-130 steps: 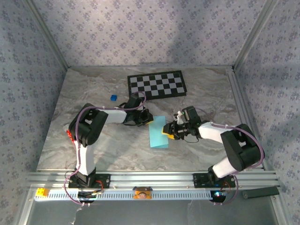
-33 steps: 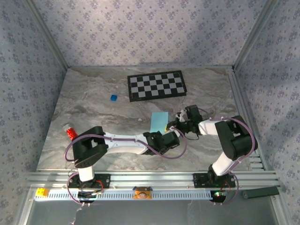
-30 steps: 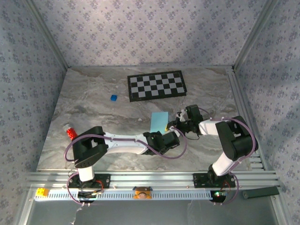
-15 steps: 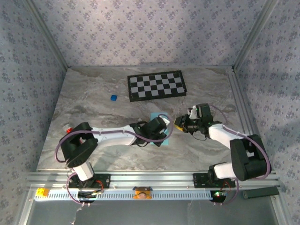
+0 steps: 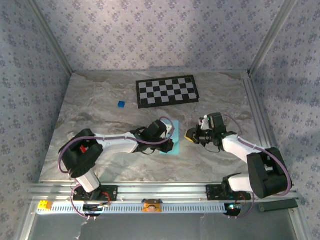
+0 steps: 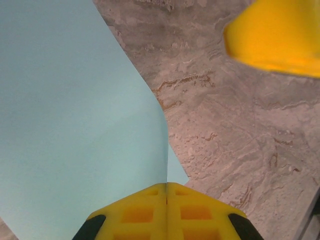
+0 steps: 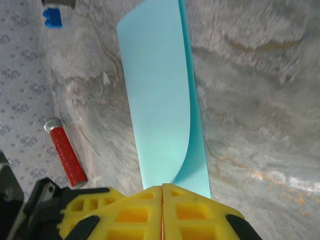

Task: Fold a paper plane with a square sheet of paper (pick it up from the middle)
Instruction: Fold the triangle a second time at the center of the table.

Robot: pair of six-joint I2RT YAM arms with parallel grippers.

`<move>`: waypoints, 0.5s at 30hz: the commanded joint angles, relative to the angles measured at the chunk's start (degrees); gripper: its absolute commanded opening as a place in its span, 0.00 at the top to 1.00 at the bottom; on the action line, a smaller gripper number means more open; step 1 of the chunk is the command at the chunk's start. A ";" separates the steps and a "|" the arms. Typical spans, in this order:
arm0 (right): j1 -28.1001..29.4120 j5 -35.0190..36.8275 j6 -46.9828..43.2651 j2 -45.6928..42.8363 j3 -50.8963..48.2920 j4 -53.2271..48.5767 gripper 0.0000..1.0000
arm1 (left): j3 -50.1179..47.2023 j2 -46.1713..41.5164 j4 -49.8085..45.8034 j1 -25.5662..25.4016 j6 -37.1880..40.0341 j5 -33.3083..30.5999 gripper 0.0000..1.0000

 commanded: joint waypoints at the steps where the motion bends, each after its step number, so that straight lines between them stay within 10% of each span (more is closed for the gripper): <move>1: 1.71 0.75 -1.43 -0.28 -1.36 -2.33 0.94 | -0.78 -2.14 4.01 0.86 -2.63 2.88 1.00; 15: 6.12 2.59 -0.25 1.02 -2.24 -0.80 0.99 | -0.42 0.14 8.74 1.52 -7.68 5.18 1.00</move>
